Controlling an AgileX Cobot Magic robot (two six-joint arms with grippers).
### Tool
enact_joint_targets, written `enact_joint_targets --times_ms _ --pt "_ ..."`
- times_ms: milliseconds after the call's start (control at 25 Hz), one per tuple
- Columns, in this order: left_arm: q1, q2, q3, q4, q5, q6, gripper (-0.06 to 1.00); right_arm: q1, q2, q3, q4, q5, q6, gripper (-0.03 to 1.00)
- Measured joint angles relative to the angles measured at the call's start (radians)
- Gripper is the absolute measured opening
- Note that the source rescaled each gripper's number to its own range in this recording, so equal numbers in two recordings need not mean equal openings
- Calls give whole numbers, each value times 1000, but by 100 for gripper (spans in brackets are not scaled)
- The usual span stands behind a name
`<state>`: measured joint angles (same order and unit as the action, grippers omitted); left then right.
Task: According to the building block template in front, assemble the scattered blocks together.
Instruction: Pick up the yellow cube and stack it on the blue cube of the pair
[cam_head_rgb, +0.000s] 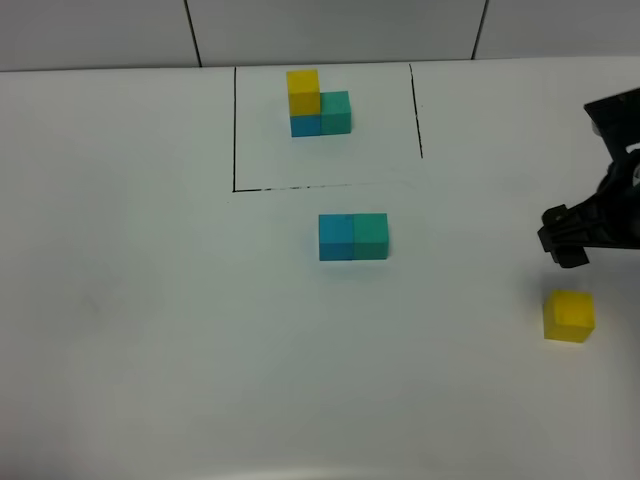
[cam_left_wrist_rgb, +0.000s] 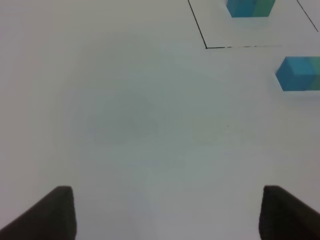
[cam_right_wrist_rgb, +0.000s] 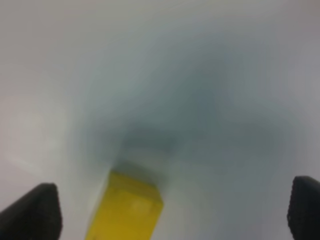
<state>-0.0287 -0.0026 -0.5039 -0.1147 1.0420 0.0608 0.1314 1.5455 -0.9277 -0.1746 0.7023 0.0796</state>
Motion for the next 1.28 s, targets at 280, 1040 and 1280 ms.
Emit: enact_joint_targets --times_ms 280,1040,1280 --pt "0 0 0 0 0 0 59 -54 29 96 180 -35 28 81" --pt "0 0 0 0 0 1 59 36 195 39 230 -56 -131 1" --pt "0 0 0 0 0 1 59 262 202 -242 167 185 -583 1"
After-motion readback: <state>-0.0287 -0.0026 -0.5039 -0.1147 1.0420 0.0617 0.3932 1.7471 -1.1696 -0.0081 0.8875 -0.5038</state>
